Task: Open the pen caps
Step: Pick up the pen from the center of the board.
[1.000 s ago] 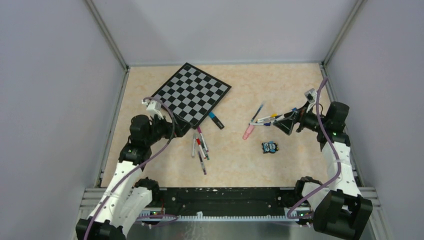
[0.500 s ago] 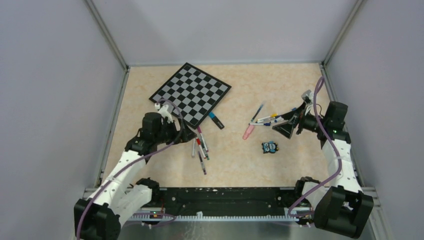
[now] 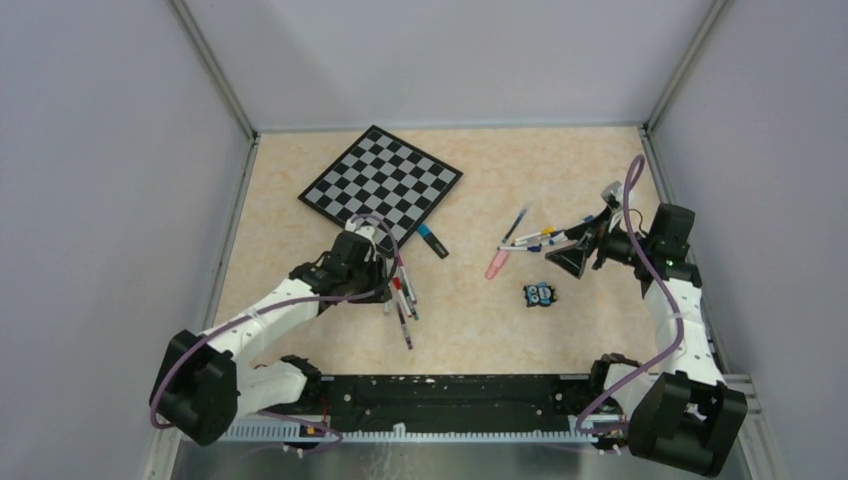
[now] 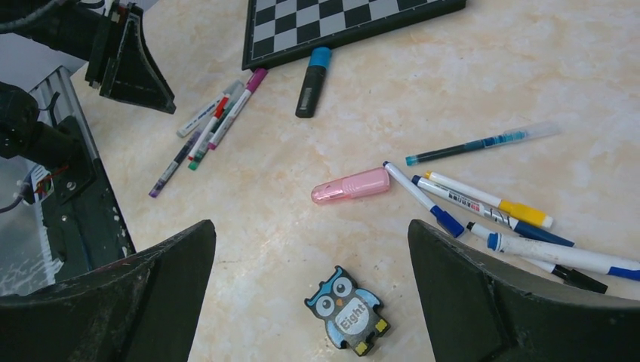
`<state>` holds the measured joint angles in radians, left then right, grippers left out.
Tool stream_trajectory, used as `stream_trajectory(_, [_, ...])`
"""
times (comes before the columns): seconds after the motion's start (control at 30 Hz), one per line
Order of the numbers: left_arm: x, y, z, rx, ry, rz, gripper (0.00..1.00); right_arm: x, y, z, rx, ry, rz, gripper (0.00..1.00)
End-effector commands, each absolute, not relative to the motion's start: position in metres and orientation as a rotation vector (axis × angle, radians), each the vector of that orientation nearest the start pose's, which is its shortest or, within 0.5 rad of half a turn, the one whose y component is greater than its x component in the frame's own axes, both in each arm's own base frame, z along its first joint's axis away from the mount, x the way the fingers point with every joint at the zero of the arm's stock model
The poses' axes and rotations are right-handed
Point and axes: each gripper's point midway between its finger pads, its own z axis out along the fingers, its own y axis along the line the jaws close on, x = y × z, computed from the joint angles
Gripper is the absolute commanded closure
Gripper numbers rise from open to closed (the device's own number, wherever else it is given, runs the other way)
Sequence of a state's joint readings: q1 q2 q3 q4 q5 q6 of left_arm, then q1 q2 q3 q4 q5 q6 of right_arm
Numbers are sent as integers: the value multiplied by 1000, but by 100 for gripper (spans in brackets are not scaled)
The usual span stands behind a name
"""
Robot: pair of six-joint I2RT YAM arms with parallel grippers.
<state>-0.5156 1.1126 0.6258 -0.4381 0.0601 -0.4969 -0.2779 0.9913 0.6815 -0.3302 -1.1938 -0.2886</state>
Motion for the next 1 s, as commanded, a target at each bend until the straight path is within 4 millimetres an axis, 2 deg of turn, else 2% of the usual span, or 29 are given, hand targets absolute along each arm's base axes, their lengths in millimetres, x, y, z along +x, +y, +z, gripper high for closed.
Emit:
stream_trajectory(0.0, [232,-161,67,71,2548,-423,51,263,89,196,-658,1758,879,5])
stream_trajectory(0.37, [242,-171,48,147,2619,-373,64,265,88,194,-655,1769,875,6])
stream_trajectory(0.4, [245,-167,45,137,2618,-333,65,265,88,194,-656,1768,874,6])
stream_trajectory(0.67, [251,-163,40,152,2654,-233,68,265,87,193,-656,1774,872,6])
stream_trajectory(0.97, [246,-163,28,157,2709,-177,68,265,87,193,-661,1775,868,6])
